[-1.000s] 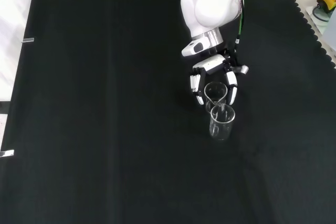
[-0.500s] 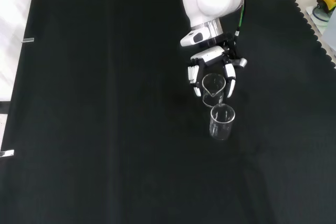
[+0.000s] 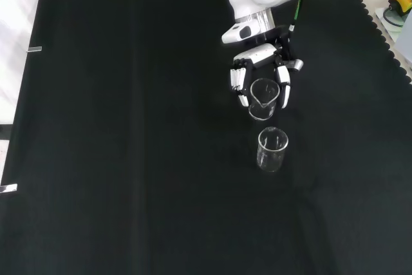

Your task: Pick up the beaker on the right.

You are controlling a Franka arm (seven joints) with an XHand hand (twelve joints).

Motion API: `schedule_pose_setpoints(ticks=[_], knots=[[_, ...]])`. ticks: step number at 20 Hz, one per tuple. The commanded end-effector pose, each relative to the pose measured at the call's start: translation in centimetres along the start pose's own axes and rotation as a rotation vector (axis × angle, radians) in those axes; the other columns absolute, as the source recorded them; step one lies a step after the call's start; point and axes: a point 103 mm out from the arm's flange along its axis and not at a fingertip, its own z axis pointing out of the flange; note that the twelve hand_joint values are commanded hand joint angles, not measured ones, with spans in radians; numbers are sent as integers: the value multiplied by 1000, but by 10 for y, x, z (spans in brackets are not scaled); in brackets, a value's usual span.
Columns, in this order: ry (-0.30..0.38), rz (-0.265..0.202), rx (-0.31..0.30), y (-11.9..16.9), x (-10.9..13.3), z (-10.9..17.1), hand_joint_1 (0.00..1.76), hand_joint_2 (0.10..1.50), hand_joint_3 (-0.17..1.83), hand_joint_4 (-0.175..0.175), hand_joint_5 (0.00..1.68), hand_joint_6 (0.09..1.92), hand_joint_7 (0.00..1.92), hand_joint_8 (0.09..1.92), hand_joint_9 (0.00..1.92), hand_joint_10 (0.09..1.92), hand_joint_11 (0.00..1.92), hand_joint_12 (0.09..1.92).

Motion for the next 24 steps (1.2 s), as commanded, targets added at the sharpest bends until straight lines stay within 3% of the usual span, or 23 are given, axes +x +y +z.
schedule_pose_setpoints(ticks=[1,12,24], knots=[[-11,-13,12,-5,5,-8,1426,691,500,-175,1317,490,1334,619,1514,87,1248,742],[-62,-27,78,-8,9,-22,1427,683,512,-175,1322,483,1333,617,1522,87,1254,738],[-106,-35,133,6,22,-16,1428,673,527,-175,1327,479,1336,612,1529,87,1261,734]])
